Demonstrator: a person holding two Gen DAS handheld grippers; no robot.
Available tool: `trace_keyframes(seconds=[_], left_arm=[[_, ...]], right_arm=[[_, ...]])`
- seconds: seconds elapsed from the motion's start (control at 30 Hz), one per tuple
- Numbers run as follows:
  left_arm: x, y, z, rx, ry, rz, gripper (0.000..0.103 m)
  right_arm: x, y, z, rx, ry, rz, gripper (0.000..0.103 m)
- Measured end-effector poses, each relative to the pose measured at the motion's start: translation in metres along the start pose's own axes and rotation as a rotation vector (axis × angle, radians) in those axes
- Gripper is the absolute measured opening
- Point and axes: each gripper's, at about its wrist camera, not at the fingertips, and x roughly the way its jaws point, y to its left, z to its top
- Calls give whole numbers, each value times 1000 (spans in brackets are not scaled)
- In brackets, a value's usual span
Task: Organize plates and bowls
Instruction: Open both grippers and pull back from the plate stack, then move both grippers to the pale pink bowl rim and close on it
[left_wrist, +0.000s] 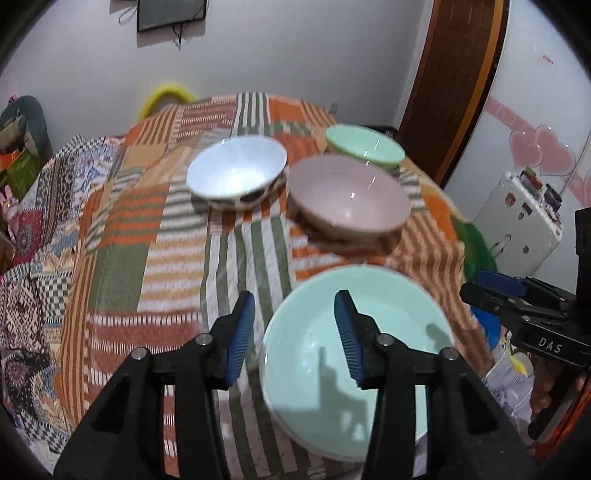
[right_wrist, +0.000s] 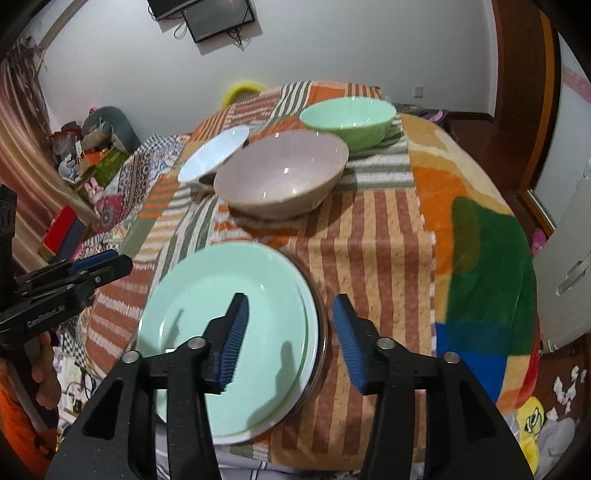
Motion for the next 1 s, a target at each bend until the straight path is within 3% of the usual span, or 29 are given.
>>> trace_keyframes(seconds=[0.13, 0.27, 0.53, 1.0], left_arm=[[-1, -3, 19, -3, -34, -7, 57], [8, -2, 38, -14, -48, -13, 62], [44, 2, 68, -46, -25, -31, 64], [105, 7, 95, -55, 15, -33, 64]], right_arm=[[-5, -3, 17, 0, -51, -2, 53], [-8, -8, 36, 9, -99, -3, 57], [7, -18, 69, 31, -149, -14, 58], [55, -33, 90, 58, -94, -2, 58]])
